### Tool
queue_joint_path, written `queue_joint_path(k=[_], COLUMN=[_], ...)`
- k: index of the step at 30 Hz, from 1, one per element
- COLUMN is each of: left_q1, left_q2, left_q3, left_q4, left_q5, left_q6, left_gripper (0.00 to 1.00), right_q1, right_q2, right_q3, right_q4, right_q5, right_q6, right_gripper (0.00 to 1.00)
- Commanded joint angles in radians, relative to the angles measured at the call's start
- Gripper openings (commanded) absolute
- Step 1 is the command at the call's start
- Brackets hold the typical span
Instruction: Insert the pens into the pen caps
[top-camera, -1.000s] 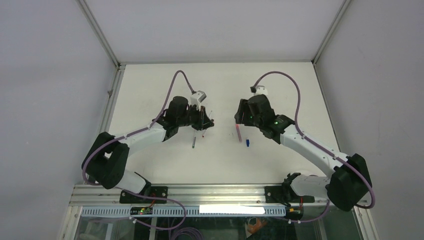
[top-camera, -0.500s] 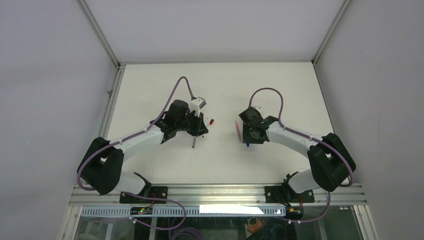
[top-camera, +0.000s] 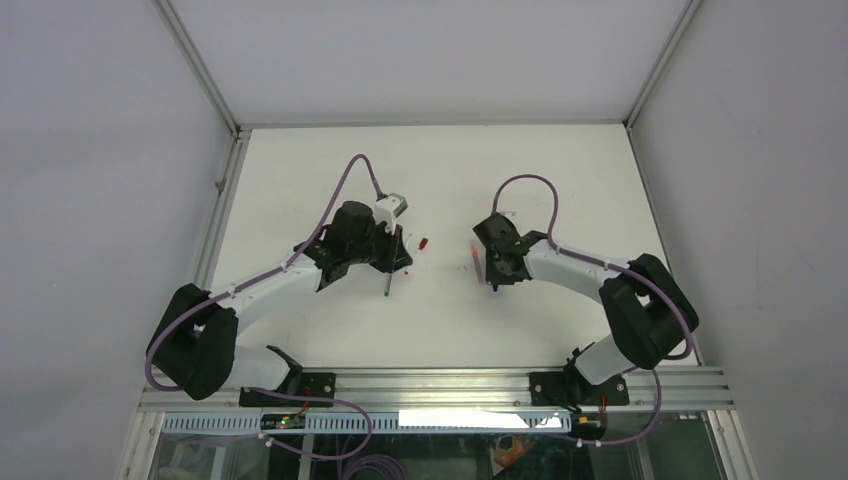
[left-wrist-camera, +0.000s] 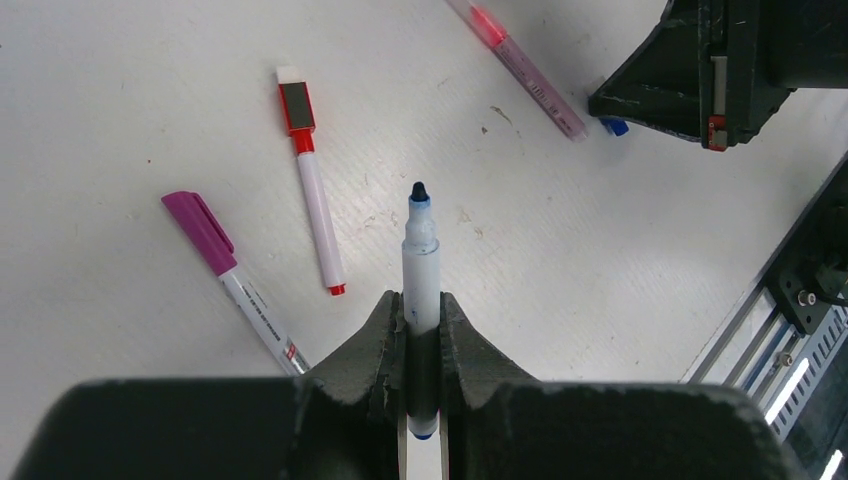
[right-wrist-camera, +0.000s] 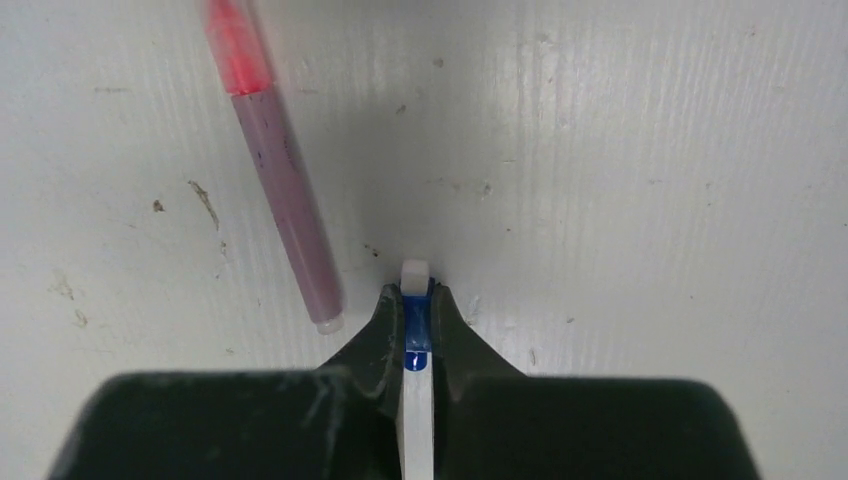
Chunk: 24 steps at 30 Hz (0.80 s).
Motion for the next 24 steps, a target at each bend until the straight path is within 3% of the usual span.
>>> queue_joint_path(k=[1,6,11,17,24], left_q1=[-0.013,-0.017,-0.024,-0.025,-0.026], left_q2=[-0.024,-0.014,0.023,0.070,0.163], left_q3=[-0.012,-0.042,-0.058,-0.106,-0.089], left_q4=[0.001,0.106,0.278,0.598,0.784], left_q5=[-0.028,0.025,0.143,0.268,0.336], left_q6=[0.005,-0.012,-0.076,-0.213,-0.297], left_gripper=[0.00,0.00,0.00,0.00,0.00], right_q1=[0.001,0.001,0.001,0.000,0.002], right_q2=[0.009,-0.203,-0.428,-0.363,-0.315], right_q3=[-0.001,-0.021,-0.117,-0.102,-0.052], right_q4=[0.021,0.137,0.592,0.870,0.929], right_q5=[0.012,0.032,0.009,-0.164,-0.290], right_q6=[0.011,-0.017,-0.010,0.079,0.105], right_gripper=[0.00,0.00,0.00,0.00,0.00])
